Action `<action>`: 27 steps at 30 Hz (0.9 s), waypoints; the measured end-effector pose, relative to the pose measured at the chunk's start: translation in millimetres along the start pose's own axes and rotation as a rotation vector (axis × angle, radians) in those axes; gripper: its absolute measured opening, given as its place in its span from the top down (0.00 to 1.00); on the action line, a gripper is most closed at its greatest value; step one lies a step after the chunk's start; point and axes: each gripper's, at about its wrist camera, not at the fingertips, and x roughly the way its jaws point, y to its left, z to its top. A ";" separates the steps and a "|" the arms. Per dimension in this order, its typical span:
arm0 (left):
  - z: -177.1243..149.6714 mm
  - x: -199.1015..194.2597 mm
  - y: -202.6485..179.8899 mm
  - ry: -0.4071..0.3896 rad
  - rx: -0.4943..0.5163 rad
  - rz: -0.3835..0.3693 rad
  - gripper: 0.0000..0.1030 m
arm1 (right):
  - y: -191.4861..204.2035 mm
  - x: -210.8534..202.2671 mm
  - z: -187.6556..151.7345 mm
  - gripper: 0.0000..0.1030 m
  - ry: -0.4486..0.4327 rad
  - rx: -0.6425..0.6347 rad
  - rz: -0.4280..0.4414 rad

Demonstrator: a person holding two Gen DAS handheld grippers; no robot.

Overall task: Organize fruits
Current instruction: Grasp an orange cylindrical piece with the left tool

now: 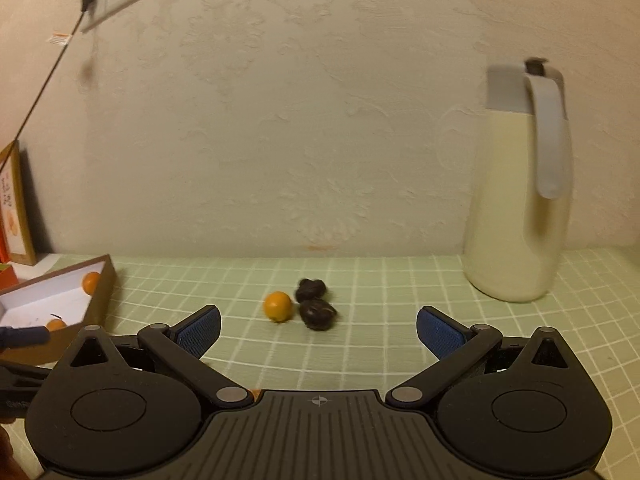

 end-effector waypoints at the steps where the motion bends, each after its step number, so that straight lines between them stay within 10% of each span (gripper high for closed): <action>1: -0.4 3.0 -4.6 0.010 0.000 -0.007 0.23 | -2.4 -0.4 -0.3 0.00 0.003 0.001 -0.004; 27: -7.6 55.6 -70.8 0.134 0.057 -0.112 0.83 | -50.8 -3.9 -14.5 0.00 0.077 0.030 -0.088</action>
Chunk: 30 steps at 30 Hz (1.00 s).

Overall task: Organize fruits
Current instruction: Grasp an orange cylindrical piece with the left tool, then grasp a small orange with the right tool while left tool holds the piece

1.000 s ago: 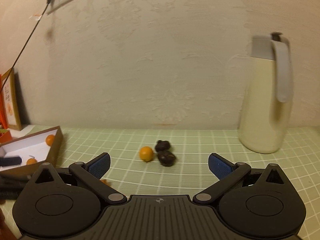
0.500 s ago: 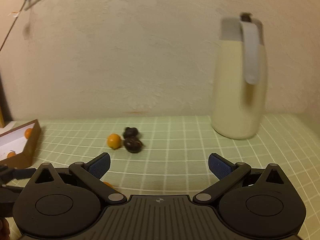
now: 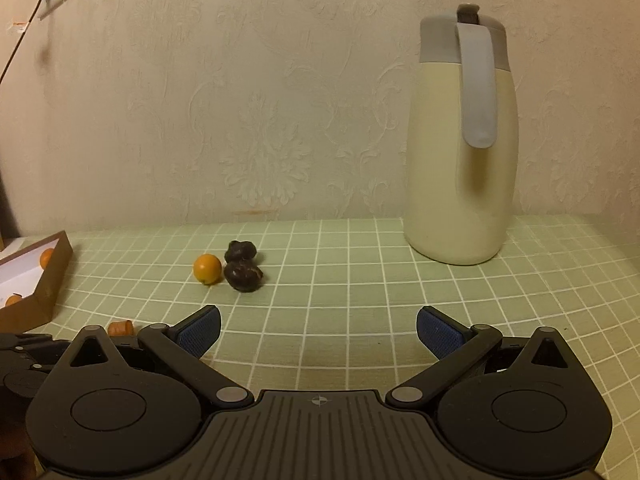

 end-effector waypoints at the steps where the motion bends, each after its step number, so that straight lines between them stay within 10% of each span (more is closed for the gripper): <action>1: 0.1 0.3 -0.1 0.001 -0.002 0.000 0.83 | -0.9 0.2 0.1 0.00 0.003 0.004 -0.001; 25: -1.9 -47.3 59.6 -0.035 -0.059 0.083 0.87 | 73.0 36.5 -16.2 0.00 0.151 -0.170 0.135; 30: -2.1 -49.9 66.2 -0.037 -0.069 0.090 0.87 | 85.0 45.2 -17.8 0.22 0.188 -0.185 0.147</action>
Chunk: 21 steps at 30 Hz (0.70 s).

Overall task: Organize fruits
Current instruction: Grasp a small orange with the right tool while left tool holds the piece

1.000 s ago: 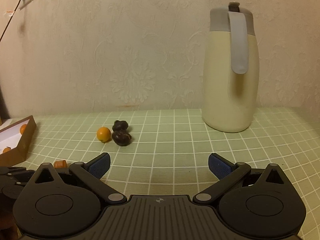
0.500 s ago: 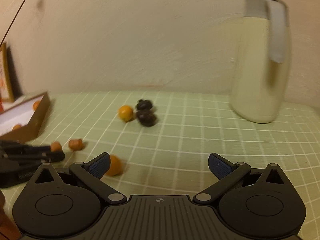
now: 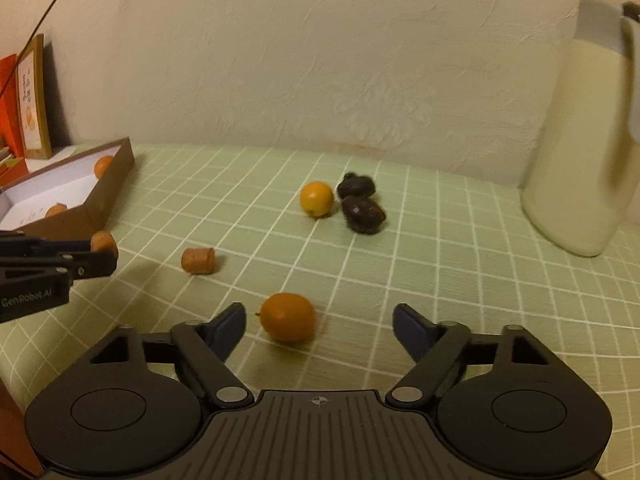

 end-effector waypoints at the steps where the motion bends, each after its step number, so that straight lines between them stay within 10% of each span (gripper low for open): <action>1: -0.1 -0.2 0.7 -0.001 -0.001 0.001 0.87 | 1.9 1.6 0.2 0.22 0.002 -0.003 0.000; 9: 0.2 -4.3 6.3 -0.006 -0.004 0.002 0.87 | 12.3 17.4 3.9 0.27 0.029 -0.034 -0.015; 14: 0.9 -7.3 10.9 -0.010 -0.008 0.005 0.87 | 13.2 29.1 4.7 0.65 0.077 -0.028 -0.012; 21: 1.6 -11.9 17.7 -0.019 -0.019 0.011 0.87 | 16.2 28.3 7.4 0.65 0.069 -0.017 -0.014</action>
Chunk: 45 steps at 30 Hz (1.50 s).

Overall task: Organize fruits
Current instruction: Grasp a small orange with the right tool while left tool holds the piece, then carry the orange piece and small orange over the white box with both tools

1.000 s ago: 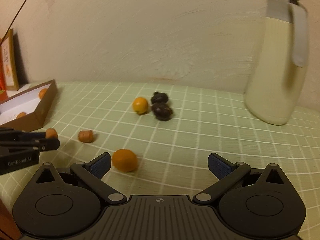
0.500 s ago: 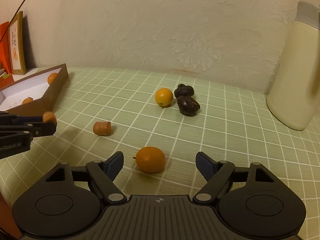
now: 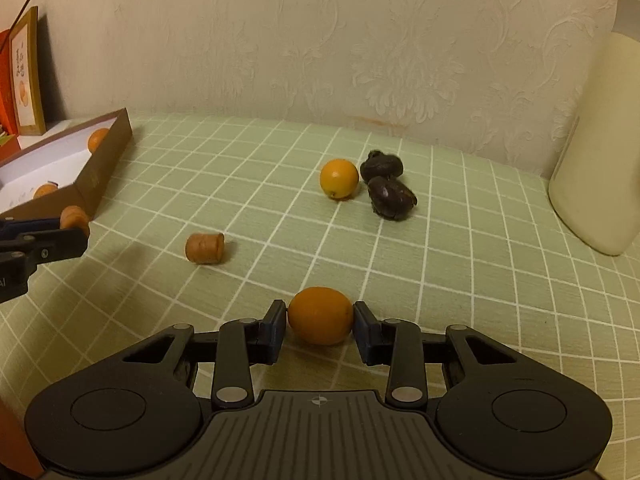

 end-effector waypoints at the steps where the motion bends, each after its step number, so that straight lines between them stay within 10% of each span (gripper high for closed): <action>1: 0.1 -1.0 0.8 -0.002 0.000 0.000 0.87 | 0.5 -1.4 1.4 0.65 -0.009 0.002 0.001; 45: -9.9 -58.2 126.6 -0.063 -0.159 0.215 0.87 | 120.9 -33.0 59.7 0.65 -0.204 -0.095 0.188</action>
